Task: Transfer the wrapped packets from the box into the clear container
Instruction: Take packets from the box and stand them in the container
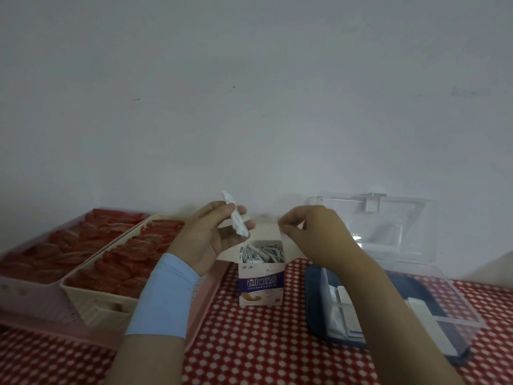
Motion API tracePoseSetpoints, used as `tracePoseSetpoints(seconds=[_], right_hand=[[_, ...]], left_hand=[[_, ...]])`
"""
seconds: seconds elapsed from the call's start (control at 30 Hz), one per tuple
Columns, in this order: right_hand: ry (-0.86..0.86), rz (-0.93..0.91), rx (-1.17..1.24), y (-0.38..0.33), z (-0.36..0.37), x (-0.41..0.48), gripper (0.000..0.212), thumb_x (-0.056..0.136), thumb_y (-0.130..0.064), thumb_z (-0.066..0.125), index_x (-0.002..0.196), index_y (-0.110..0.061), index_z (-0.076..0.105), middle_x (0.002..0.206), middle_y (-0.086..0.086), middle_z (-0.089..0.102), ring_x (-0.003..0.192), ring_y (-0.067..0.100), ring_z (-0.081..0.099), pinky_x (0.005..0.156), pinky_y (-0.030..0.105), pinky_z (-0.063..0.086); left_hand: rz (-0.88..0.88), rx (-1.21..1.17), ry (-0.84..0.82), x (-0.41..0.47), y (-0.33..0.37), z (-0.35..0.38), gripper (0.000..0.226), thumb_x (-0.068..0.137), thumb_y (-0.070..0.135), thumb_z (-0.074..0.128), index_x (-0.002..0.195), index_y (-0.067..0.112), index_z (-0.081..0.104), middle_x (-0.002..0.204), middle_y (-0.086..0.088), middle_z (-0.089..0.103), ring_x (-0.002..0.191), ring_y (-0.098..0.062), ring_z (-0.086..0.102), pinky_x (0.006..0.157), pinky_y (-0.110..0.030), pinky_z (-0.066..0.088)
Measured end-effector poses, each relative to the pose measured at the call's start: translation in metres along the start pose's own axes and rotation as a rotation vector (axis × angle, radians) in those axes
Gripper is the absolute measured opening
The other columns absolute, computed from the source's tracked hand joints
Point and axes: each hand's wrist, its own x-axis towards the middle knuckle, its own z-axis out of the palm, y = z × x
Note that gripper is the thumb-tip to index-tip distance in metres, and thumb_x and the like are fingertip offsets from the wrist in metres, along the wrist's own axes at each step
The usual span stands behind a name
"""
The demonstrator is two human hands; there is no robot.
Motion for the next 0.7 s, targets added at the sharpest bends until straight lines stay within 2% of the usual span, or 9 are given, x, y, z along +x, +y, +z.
tracePoseSetpoints(seconds=[0.07,0.2,0.3,0.5,0.57,0.7], right_hand=[[-0.068,0.035,-0.138,-0.001,0.005,0.002,0.01,0.091,-0.035,0.069,0.097,-0.031,0.077,0.094,-0.015,0.074,0.083,0.001,0.063,0.082,0.027,0.054],[-0.172,0.039,-0.347,-0.011,0.019,0.005,0.018,0.085,-0.047,0.073,0.091,-0.032,0.078,0.088,-0.014,0.073,0.082,0.006,0.065,0.076,0.027,0.056],[-0.194,0.01,-0.382,-0.017,0.031,0.009,0.016,0.085,-0.047,0.072,0.09,-0.034,0.079,0.087,-0.013,0.073,0.083,0.009,0.065,0.08,0.031,0.057],[-0.181,-0.101,-0.516,-0.025,0.043,0.014,0.017,0.091,-0.045,0.065,0.095,-0.035,0.078,0.094,-0.011,0.071,0.091,0.014,0.063,0.09,0.035,0.051],[-0.16,-0.122,-0.509,-0.024,0.042,0.014,0.016,0.092,-0.042,0.063,0.095,-0.035,0.078,0.094,-0.012,0.071,0.089,0.013,0.064,0.09,0.035,0.051],[-0.045,-0.057,-0.228,-0.015,0.03,0.013,0.012,0.097,-0.033,0.06,0.095,-0.032,0.071,0.092,-0.014,0.07,0.081,0.007,0.064,0.077,0.03,0.056]], left_hand=[[0.025,0.05,0.041,0.0,0.001,0.001,0.01,0.094,0.013,0.061,0.097,0.004,0.059,0.097,-0.011,0.072,0.079,-0.033,0.074,0.059,-0.035,0.062],[0.055,0.187,0.079,0.001,-0.001,0.006,0.01,0.092,0.012,0.065,0.089,0.005,0.058,0.108,-0.016,0.069,0.078,-0.038,0.074,0.059,-0.036,0.06],[0.071,0.232,0.12,0.001,-0.002,0.007,0.011,0.092,0.011,0.066,0.092,0.005,0.057,0.112,-0.02,0.066,0.077,-0.037,0.074,0.06,-0.038,0.061],[0.1,0.21,0.192,0.005,-0.001,0.001,0.016,0.091,0.009,0.068,0.102,0.002,0.059,0.101,-0.02,0.063,0.078,-0.038,0.075,0.059,-0.036,0.061],[0.087,0.245,0.189,0.006,-0.003,0.0,0.015,0.091,0.009,0.068,0.101,0.002,0.059,0.098,-0.02,0.064,0.077,-0.038,0.075,0.059,-0.037,0.061],[0.118,0.31,0.21,0.008,-0.005,-0.002,0.012,0.091,0.009,0.068,0.093,0.003,0.058,0.091,-0.018,0.067,0.074,-0.035,0.075,0.063,-0.041,0.062]])
